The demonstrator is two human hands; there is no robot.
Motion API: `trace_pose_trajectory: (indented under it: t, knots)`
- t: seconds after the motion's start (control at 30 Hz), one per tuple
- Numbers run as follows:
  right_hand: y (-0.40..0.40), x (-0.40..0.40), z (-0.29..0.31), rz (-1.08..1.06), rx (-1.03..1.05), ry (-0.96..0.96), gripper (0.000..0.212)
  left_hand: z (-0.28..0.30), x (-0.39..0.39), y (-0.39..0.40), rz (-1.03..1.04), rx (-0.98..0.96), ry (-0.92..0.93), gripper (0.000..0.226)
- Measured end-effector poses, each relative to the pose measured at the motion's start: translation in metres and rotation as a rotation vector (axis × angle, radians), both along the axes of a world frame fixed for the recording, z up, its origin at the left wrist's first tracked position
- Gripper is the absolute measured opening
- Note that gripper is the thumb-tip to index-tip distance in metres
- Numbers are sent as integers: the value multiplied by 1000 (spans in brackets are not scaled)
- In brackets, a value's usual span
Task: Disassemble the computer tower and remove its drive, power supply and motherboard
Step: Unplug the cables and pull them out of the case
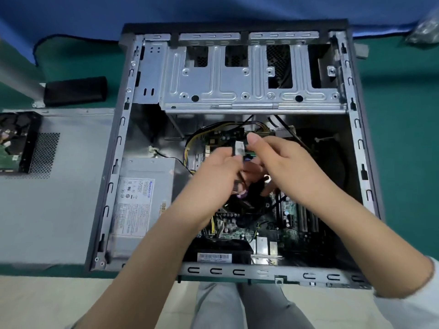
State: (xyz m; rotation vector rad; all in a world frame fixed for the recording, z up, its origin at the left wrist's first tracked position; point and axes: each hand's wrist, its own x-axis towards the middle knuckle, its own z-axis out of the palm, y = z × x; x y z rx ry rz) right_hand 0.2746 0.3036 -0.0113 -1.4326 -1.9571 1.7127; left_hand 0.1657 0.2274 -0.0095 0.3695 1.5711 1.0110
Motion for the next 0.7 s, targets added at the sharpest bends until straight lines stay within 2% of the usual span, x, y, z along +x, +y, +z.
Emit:
trace_pose_trajectory:
  t: [0.13,0.2,0.27,0.3,0.33,0.43,0.53,0.6,0.7]
  knots:
    - [6,-1,-3,-70,-21,-14,26,4,4,0,-554,26,627,20]
    - [11,2,-3,-111,-118,32,19,7,-1,4,-673,77,815,28]
    - [15,3,-2,-185,-316,124,10,7,-13,12,-533,37,798,27]
    - [16,3,-2,-197,-330,122,6,2,-21,17,-435,-11,792,26]
    - [17,3,-5,-184,-278,81,5,-3,-27,24,-401,-69,812,26]
    - [17,3,-13,-85,-59,-30,18,-19,-33,43,-536,-210,940,27]
    - [15,3,-17,-2,69,-81,26,-25,-31,55,-443,-239,1003,13]
    - [14,4,-16,-13,87,-59,25,-28,-32,59,-393,-252,1035,19]
    - [15,4,-11,1,168,-34,19,-34,-30,62,-483,-228,1008,15]
